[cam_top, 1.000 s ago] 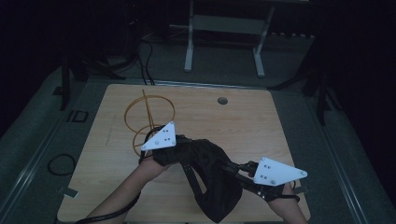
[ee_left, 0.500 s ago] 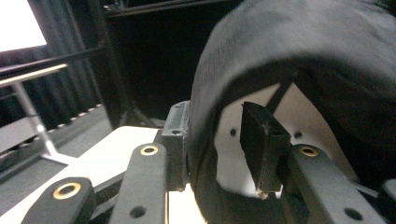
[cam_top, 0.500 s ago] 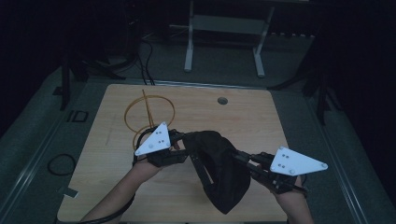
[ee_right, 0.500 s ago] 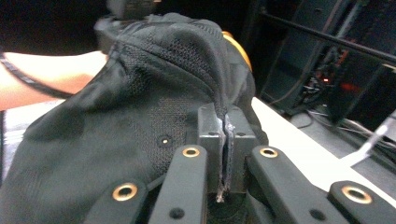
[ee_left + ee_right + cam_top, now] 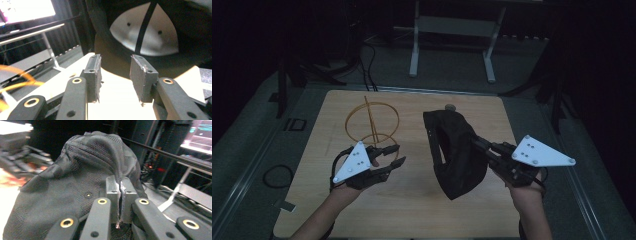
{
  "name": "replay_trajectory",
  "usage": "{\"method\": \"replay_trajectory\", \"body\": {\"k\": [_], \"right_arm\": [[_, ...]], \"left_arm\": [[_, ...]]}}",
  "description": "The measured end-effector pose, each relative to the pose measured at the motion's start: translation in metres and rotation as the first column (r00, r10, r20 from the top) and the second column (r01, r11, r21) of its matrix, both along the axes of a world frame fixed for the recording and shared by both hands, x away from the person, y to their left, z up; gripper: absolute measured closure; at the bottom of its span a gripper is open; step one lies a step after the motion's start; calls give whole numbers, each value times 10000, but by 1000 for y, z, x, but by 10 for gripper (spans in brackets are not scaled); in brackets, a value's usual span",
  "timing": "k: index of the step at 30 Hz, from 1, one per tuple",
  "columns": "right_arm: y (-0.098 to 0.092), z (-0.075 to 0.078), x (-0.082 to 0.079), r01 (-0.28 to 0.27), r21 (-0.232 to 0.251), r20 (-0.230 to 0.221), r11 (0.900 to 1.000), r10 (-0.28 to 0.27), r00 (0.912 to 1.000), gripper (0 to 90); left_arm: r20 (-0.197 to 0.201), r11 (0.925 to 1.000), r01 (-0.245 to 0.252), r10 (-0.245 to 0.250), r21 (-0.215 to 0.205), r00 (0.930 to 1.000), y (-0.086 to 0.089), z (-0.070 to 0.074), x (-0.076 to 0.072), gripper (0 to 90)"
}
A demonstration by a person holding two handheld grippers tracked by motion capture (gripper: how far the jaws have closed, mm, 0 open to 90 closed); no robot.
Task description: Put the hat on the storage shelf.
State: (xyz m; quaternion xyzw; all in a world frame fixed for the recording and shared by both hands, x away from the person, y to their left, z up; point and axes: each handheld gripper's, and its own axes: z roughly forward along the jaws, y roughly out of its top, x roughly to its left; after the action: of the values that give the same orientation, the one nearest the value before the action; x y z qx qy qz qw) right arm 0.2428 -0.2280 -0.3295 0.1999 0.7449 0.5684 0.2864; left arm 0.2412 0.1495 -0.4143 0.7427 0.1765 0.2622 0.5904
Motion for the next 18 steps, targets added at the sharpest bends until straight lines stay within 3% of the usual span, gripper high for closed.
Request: {"method": "replay_trajectory", "body": {"k": [2,10,15,18], "right_arm": [[8,8,12,280,-35,103,9996,-279,9996,877],[29,21,32,218,286,183,9994,-223,9996,877],[57,33,47,129,84,191,9999,-130,9997,876],[70,37,55,124,16,201,9999,-124,9997,877]], "left_arm": [[-95,9997,-254,253,-53,9996,12,-6,-5,600],[-494,9963,-856,852,-55,9951,38,-29,-18,586],[-654,9872,-1591,1584,-54,9852,53,-48,-26,550],[-659,9776,-2105,2103,40,9754,61,-60,-31,518]]}}
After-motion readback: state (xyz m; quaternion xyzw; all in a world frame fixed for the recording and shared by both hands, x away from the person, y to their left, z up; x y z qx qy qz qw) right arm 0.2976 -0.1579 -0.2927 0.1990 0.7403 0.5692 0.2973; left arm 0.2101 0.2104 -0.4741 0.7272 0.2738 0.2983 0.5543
